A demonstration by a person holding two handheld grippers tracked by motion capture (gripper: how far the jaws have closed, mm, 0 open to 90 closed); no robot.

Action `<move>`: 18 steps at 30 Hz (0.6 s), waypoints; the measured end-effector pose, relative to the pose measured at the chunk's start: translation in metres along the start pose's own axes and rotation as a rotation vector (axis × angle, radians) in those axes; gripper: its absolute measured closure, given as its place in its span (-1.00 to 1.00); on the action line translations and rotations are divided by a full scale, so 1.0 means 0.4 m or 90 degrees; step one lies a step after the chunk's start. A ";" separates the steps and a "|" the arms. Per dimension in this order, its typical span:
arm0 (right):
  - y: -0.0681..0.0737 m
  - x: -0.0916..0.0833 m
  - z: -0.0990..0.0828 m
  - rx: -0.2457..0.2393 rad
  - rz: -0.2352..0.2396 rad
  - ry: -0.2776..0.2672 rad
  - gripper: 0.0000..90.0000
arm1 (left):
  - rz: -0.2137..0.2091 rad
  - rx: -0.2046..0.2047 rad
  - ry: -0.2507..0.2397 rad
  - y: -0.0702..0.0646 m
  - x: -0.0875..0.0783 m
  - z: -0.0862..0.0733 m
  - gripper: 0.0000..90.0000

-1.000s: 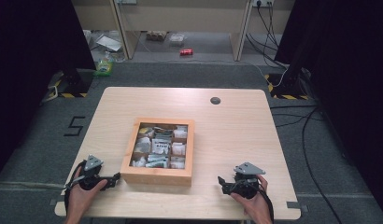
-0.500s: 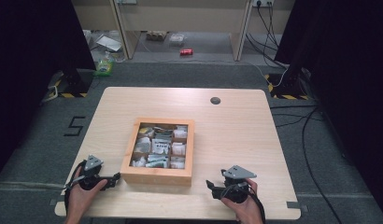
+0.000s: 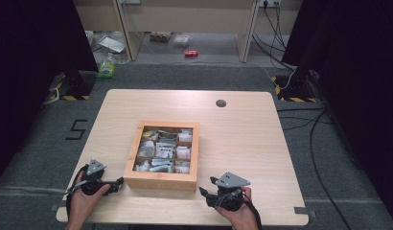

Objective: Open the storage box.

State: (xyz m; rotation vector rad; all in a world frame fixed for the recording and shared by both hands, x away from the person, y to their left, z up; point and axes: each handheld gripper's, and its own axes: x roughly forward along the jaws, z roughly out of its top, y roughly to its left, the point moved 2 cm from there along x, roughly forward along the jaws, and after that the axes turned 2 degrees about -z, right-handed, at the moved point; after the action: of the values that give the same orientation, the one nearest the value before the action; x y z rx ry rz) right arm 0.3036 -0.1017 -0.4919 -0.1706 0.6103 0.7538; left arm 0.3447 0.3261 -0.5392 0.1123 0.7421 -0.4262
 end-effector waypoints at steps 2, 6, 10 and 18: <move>0.005 0.002 0.003 -0.004 0.003 -0.004 0.07 | 0.000 0.000 0.000 0.000 0.000 0.000 -0.89; 0.015 0.010 0.010 -0.005 0.015 -0.015 0.17 | 0.000 0.000 0.000 0.000 0.000 0.000 -0.89; 0.031 0.020 0.021 -0.016 0.029 -0.024 0.23 | 0.000 0.000 0.000 0.000 0.000 0.000 -0.89; 0.047 0.041 0.029 -0.027 0.033 -0.022 0.32 | 0.000 0.000 0.000 0.000 0.000 0.000 -0.89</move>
State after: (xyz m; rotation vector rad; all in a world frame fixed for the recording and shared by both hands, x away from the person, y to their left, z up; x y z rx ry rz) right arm 0.3054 -0.0743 -0.4906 -0.1812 0.5686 0.8178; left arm 0.3448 0.3261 -0.5392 0.1129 0.7422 -0.4263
